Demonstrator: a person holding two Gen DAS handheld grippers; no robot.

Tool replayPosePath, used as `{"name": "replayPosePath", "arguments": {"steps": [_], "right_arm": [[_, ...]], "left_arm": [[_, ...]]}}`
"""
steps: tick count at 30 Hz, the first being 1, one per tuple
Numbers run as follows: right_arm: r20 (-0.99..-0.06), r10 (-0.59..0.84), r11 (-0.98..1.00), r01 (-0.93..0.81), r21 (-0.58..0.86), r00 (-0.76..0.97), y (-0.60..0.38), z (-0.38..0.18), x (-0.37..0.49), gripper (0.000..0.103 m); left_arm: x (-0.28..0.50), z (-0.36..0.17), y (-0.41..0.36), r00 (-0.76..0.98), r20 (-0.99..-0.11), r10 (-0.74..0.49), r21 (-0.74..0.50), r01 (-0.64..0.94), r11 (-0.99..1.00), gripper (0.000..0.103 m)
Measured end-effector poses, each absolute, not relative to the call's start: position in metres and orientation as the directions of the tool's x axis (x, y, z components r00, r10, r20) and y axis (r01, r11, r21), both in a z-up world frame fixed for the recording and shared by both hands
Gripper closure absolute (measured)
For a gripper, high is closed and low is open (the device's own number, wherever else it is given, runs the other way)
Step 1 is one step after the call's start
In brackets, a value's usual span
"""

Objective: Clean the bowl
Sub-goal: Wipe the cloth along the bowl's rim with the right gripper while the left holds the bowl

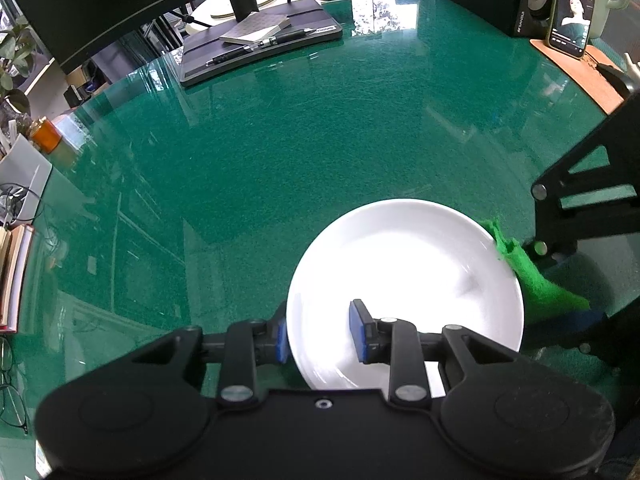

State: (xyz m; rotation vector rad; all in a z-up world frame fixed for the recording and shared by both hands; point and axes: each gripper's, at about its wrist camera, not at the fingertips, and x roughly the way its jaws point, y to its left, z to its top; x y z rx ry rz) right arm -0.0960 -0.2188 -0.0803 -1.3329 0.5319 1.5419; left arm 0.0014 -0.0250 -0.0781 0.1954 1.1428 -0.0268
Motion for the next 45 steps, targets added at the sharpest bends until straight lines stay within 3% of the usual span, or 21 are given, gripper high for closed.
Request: {"name": "replayPosePath", "arguments": {"steps": [37,38,40,41,43,45], "right_arm": [[-0.904,0.406,-0.343,-0.894,-0.289,0.137,-0.213,-0.081,-0.088,0.063],[-0.904,0.407,-0.338,-0.897,-0.284,0.133,-0.213,-0.081,-0.087,0.063],[-0.904,0.407,-0.334,-0.901,-0.277,0.127,-0.212,-0.081,-0.084,0.062],[-0.905,0.408,-0.338,-0.9,-0.274,0.122,-0.208,-0.081,-0.075,0.062],[-0.906,0.407,-0.341,-0.9,-0.269,0.117,-0.201,-0.08,-0.06,0.062],[-0.906,0.408,-0.339,-0.902,-0.268,0.116,-0.196,-0.081,-0.056,0.062]], "left_arm": [[-0.009,-0.079,-0.032,0.464,-0.88,0.102,0.175,0.117,0.977,0.068],[-0.011,-0.079,-0.036,0.474,-0.872,0.12,0.195,0.112,0.975,0.066],[-0.012,-0.079,-0.042,0.48,-0.866,0.142,0.214,0.098,0.972,0.052],[-0.013,-0.079,-0.044,0.48,-0.864,0.15,0.219,0.09,0.972,0.031],[-0.013,-0.08,-0.045,0.463,-0.871,0.163,0.206,0.044,0.978,0.021],[-0.011,-0.083,-0.042,0.412,-0.901,0.132,0.135,-0.022,0.991,0.0]]}}
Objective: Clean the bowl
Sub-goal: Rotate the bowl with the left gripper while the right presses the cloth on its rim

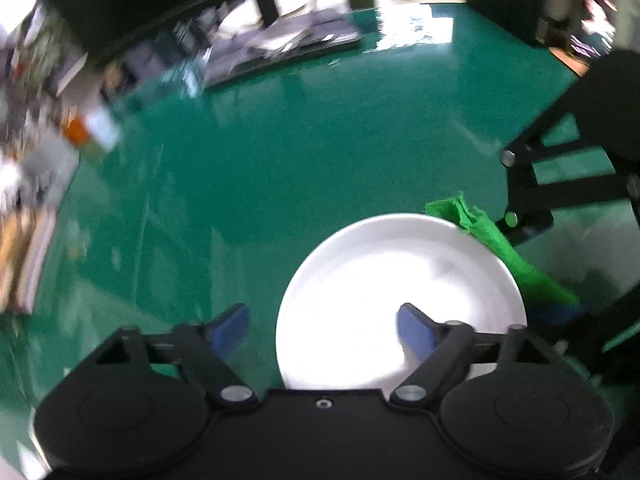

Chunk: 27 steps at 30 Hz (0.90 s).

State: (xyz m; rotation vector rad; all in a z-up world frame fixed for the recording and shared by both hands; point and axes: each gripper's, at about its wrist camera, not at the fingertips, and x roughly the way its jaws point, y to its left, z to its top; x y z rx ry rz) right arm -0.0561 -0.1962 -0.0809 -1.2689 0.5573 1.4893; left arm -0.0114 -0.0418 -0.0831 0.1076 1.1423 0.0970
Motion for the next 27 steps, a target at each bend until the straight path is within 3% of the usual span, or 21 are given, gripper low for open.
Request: {"name": "replayPosePath", "arguments": {"steps": [3,12,15,18,22,27], "right_arm": [[-0.905,0.411,-0.336,-0.903,-0.267,0.115,-0.189,-0.081,-0.049,0.061],[-0.9,0.418,-0.34,-0.898,-0.28,0.123,-0.165,-0.082,-0.017,0.057],[-0.9,0.419,-0.34,-0.897,-0.281,0.123,-0.156,-0.082,-0.006,0.056],[-0.897,0.421,-0.334,-0.896,-0.292,0.136,-0.148,-0.083,0.006,0.049],[-0.897,0.418,-0.337,-0.892,-0.301,0.145,-0.14,-0.084,0.016,0.045],[-0.896,0.422,-0.335,-0.894,-0.298,0.141,-0.128,-0.085,0.033,0.045]], "left_arm": [[-0.015,-0.09,-0.039,0.374,-0.925,0.064,0.042,-0.069,0.997,0.0],[-0.023,-0.092,-0.034,0.349,-0.935,0.068,-0.009,-0.216,0.976,0.0],[-0.016,-0.088,-0.033,0.292,-0.95,0.108,0.04,-0.231,0.972,0.0],[-0.012,-0.086,-0.03,0.253,-0.959,0.124,0.062,-0.237,0.969,0.0],[-0.013,-0.089,-0.019,0.225,-0.972,0.064,-0.021,-0.356,0.934,0.0],[-0.017,-0.089,-0.019,0.262,-0.964,0.035,-0.069,-0.377,0.924,0.0]]}}
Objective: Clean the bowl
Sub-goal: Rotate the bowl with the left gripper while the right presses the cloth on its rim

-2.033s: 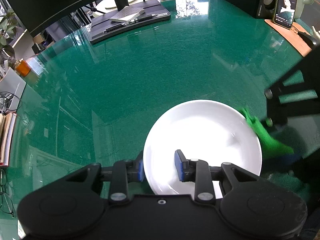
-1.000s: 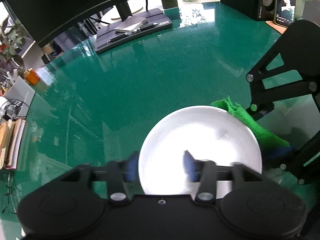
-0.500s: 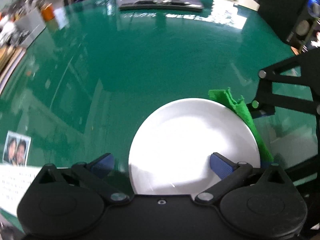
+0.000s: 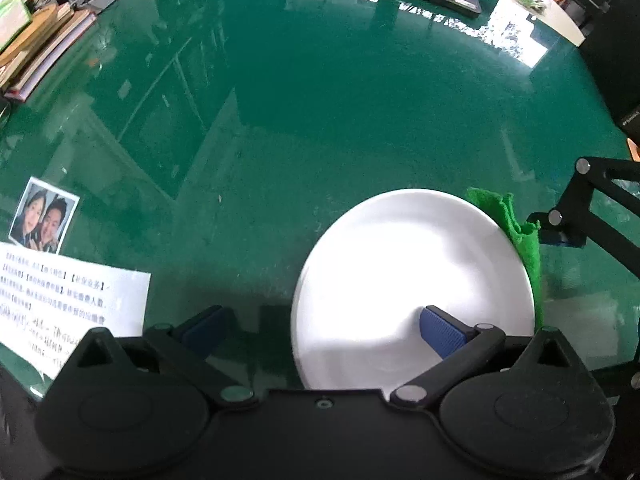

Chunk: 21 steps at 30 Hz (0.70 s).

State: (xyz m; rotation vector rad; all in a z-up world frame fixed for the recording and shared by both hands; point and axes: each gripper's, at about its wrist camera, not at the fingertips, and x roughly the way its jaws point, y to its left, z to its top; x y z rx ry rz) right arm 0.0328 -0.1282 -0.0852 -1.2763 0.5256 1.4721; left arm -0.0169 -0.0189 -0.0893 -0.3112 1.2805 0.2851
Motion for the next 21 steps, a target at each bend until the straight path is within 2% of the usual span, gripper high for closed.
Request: {"name": "replayPosePath", "arguments": {"steps": [3,8,13,15,18,21], "right_arm": [[-0.897,0.421,-0.341,-0.893,-0.295,0.136,-0.116,-0.086,0.05,0.045],[-0.892,0.43,-0.348,-0.886,-0.305,0.138,-0.095,-0.089,0.077,0.046],[-0.888,0.439,-0.344,-0.887,-0.308,0.138,-0.07,-0.094,0.106,0.047],[-0.886,0.443,-0.342,-0.887,-0.31,0.139,-0.061,-0.096,0.117,0.047],[-0.882,0.45,-0.345,-0.883,-0.317,0.141,-0.05,-0.099,0.123,0.049],[-0.882,0.45,-0.349,-0.881,-0.319,0.141,-0.037,-0.101,0.134,0.05]], "left_arm": [[-0.015,-0.087,-0.022,0.277,-0.96,0.038,-0.069,-0.364,0.929,0.0],[-0.024,-0.087,-0.03,0.398,-0.914,0.076,-0.064,-0.325,0.944,0.0],[-0.022,-0.088,-0.041,0.384,-0.922,0.053,-0.068,-0.294,0.953,0.0],[-0.018,-0.095,-0.03,0.378,-0.925,0.016,-0.1,-0.285,0.953,0.001],[-0.025,-0.092,-0.018,0.425,-0.903,-0.061,-0.228,-0.356,0.906,0.001],[-0.02,-0.098,-0.016,0.346,-0.938,0.036,-0.11,-0.394,0.912,0.0]]}}
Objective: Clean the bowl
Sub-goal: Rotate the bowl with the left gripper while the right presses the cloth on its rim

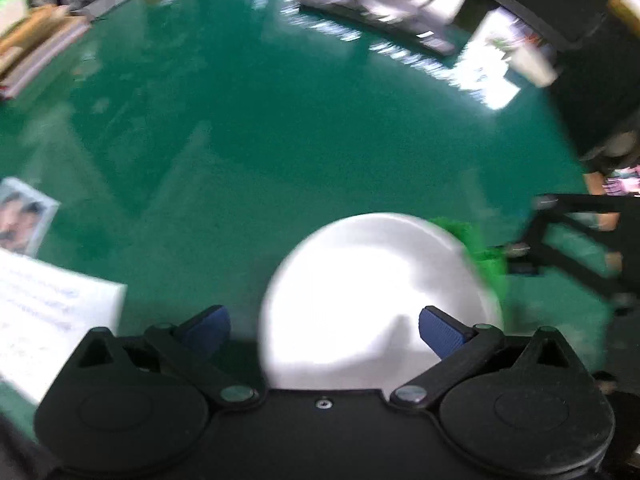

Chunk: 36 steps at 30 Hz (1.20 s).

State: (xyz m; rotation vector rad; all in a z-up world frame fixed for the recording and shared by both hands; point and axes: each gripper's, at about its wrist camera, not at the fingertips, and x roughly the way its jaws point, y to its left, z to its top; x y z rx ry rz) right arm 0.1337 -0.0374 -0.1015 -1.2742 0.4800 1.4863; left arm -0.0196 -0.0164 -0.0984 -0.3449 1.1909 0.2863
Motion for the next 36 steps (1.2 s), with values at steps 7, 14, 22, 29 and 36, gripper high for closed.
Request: {"name": "replayPosePath", "arguments": {"steps": [7,14,22,29,36], "right_arm": [[-0.883,0.444,-0.369,-0.867,-0.334,0.152,0.0,-0.119,0.147,0.052],[-0.885,0.435,-0.372,-0.863,-0.343,0.164,0.036,-0.129,0.177,0.076],[-0.896,0.408,-0.38,-0.859,-0.343,0.177,0.081,-0.141,0.191,0.086],[-0.905,0.385,-0.315,-0.897,-0.311,0.179,0.031,-0.125,0.106,0.087],[-0.893,0.369,-0.152,-0.931,-0.333,0.259,0.035,-0.122,0.12,0.087]], "left_arm": [[-0.016,-0.101,-0.026,0.305,-0.95,0.064,-0.063,-0.389,0.919,0.003],[-0.019,-0.092,-0.021,0.371,-0.927,0.055,-0.09,-0.363,0.927,0.043],[-0.004,-0.093,-0.012,0.386,-0.921,0.053,-0.083,-0.327,0.942,0.044],[0.003,-0.092,-0.013,0.386,-0.922,0.006,-0.099,-0.253,0.962,0.04],[0.005,-0.09,-0.011,0.385,-0.922,-0.029,-0.107,-0.183,0.977,0.04]]}}
